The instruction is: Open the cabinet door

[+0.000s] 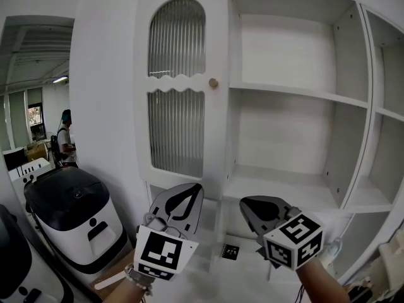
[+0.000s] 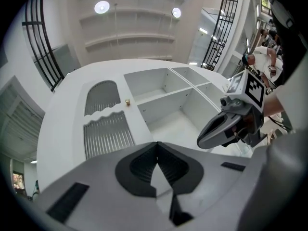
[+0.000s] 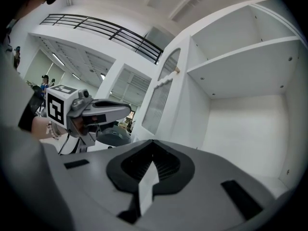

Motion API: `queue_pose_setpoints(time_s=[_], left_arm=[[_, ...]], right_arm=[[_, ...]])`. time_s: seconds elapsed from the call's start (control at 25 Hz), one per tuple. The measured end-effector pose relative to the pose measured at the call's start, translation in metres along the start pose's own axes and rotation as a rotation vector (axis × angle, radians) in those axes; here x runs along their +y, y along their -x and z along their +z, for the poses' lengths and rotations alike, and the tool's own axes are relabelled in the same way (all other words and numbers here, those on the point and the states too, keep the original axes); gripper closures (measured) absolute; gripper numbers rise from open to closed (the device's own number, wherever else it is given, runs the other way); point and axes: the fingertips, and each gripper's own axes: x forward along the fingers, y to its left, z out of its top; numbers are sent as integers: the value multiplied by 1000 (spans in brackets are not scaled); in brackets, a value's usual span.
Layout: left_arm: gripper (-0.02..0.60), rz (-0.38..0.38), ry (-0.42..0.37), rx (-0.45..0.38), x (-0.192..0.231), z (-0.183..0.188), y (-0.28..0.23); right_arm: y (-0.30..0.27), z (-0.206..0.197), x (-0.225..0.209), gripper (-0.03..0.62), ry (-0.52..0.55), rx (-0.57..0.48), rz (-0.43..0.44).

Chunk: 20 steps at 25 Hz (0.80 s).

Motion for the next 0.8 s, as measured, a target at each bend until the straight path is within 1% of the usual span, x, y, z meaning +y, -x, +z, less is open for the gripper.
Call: queue_pose_setpoints(time_s=[0.24, 0.4, 0.56, 0.8], left_arm=[[581, 25, -26, -27, 15, 14, -17], [581, 30, -11, -43, 25, 23, -30], [581, 53, -28, -65, 38, 35, -41], [581, 72, -25, -99, 57, 51, -62]], right_arm=[[-1, 12, -6, 595, 19, -3, 2], [-2, 17, -9, 595, 2, -8, 15], [-2, 18, -11, 594, -18, -9, 26], [0, 16, -14, 594, -15, -5, 29]])
